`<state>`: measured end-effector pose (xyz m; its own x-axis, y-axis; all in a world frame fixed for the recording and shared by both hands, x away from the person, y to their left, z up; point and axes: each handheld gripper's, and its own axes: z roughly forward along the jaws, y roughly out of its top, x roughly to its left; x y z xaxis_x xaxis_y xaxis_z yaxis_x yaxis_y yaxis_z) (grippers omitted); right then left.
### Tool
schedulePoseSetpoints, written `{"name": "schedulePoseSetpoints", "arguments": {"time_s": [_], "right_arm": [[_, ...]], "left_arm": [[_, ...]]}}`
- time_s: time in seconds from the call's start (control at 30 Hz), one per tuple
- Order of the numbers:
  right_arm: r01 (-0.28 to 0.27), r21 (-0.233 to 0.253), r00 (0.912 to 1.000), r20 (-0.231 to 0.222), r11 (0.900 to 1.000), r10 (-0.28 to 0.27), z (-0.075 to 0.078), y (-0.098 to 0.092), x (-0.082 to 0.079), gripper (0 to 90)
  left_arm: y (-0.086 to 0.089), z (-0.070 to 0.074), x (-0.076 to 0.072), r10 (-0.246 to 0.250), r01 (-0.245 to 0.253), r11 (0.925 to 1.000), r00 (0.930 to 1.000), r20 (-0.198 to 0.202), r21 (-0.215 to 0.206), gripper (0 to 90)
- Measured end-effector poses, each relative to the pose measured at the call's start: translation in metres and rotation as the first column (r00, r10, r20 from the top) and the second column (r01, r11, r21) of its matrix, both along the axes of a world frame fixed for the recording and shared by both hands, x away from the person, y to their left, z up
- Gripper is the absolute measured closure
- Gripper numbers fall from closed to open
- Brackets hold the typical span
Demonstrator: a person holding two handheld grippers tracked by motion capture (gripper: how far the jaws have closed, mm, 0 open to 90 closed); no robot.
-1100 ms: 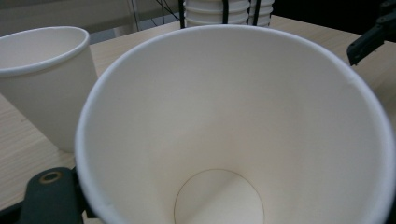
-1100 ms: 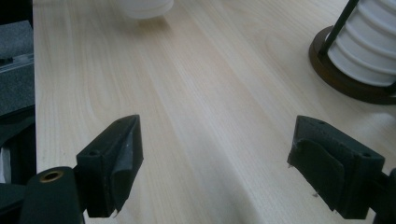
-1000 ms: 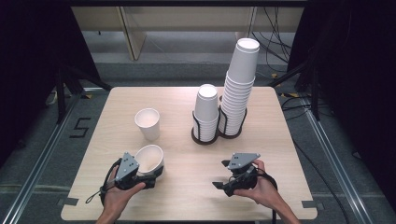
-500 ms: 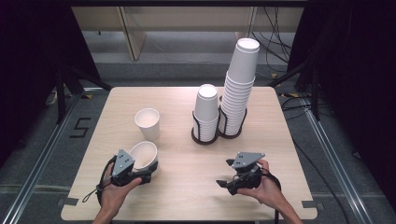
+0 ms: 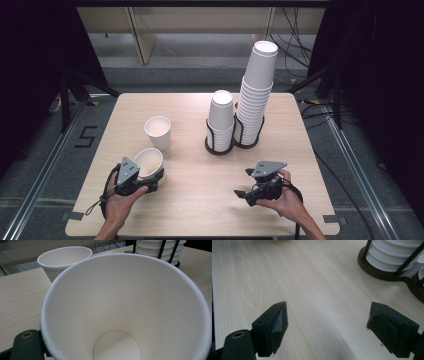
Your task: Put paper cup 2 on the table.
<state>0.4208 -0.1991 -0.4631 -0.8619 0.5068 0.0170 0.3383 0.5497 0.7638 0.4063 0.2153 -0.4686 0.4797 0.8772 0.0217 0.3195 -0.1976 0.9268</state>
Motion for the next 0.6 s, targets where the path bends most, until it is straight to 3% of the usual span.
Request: {"name": "schedulePoseSetpoints", "arguments": {"time_s": [0.2,0.43,0.47,0.5,0.6], "right_arm": [[0.003,-0.004,1.0000,-0.009,1.000,-0.003,0.000,-0.001,-0.001,16.8],[-0.006,-0.014,0.9999,0.012,1.000,0.006,0.000,-0.001,0.000,16.7],[0.005,-0.010,1.0000,-0.004,1.000,-0.005,0.000,-0.001,-0.002,16.7],[-0.012,-0.014,0.9998,0.017,1.000,0.012,0.000,-0.001,0.000,16.7],[-0.007,-0.017,0.9999,0.013,1.000,0.008,0.000,-0.002,-0.001,16.7]], "left_arm": [[0.006,0.000,0.005,0.026,-0.026,0.9997,0.9997,0.000,0.001,17.2],[0.017,0.002,0.011,0.060,-0.060,0.9982,0.9982,0.005,-0.009,17.2],[0.018,0.002,0.013,0.065,-0.065,0.9978,0.9979,0.006,-0.011,17.2],[0.019,0.002,0.014,0.072,-0.072,0.9974,0.9974,0.004,-0.006,17.2],[0.024,0.001,0.018,0.090,-0.090,0.9960,0.9960,-0.002,-0.006,17.2]]}}
